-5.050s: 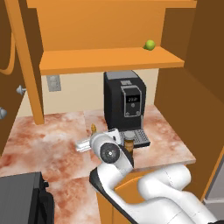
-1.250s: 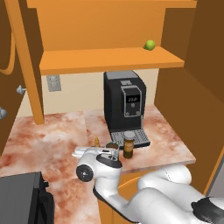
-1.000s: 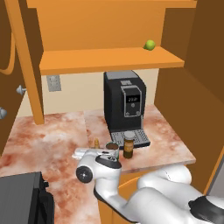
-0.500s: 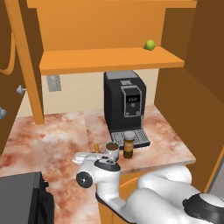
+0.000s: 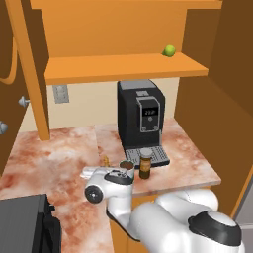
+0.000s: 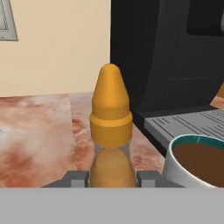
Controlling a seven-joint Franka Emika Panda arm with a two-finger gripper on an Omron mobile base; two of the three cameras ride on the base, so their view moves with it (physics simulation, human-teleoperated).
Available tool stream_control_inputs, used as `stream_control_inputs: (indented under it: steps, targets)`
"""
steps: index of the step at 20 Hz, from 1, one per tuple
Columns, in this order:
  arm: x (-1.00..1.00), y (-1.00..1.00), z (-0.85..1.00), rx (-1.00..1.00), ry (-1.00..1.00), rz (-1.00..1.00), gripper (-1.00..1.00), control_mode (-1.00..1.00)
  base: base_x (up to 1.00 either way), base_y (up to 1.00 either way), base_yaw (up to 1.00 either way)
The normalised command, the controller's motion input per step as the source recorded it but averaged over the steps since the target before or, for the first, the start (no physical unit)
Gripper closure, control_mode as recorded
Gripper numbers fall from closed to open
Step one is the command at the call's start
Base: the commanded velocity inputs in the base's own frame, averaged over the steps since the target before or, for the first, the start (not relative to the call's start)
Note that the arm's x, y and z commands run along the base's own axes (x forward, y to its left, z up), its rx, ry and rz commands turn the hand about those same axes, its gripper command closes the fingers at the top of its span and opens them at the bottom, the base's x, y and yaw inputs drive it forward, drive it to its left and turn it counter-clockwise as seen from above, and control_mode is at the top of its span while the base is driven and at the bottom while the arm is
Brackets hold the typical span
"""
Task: Pick the cinnamon and honey bottle from the cabinet and place them next to the mug.
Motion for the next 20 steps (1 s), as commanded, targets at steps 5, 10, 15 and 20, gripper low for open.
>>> stream_control_inputs:
  steps: [5,10,15,20]
  targets:
    - [0.11,0.13,0.00,0.00,0.00,-0.02,1.00,-1.00,0.00,0.00,0.00]
    - [0.06,0.02,-0.18,0.00,0.00,-0.03,1.00,-1.00,0.00,0.00,0.00]
    - [0.00,0.00,-0.24,0.00,0.00,-0.05,1.00,-1.00,0.00,0.00,0.00]
    - [0.00,0.00,-0.17,0.00,-0.03,-0.05,1.00,-1.00,0.00,0.00,0.00]
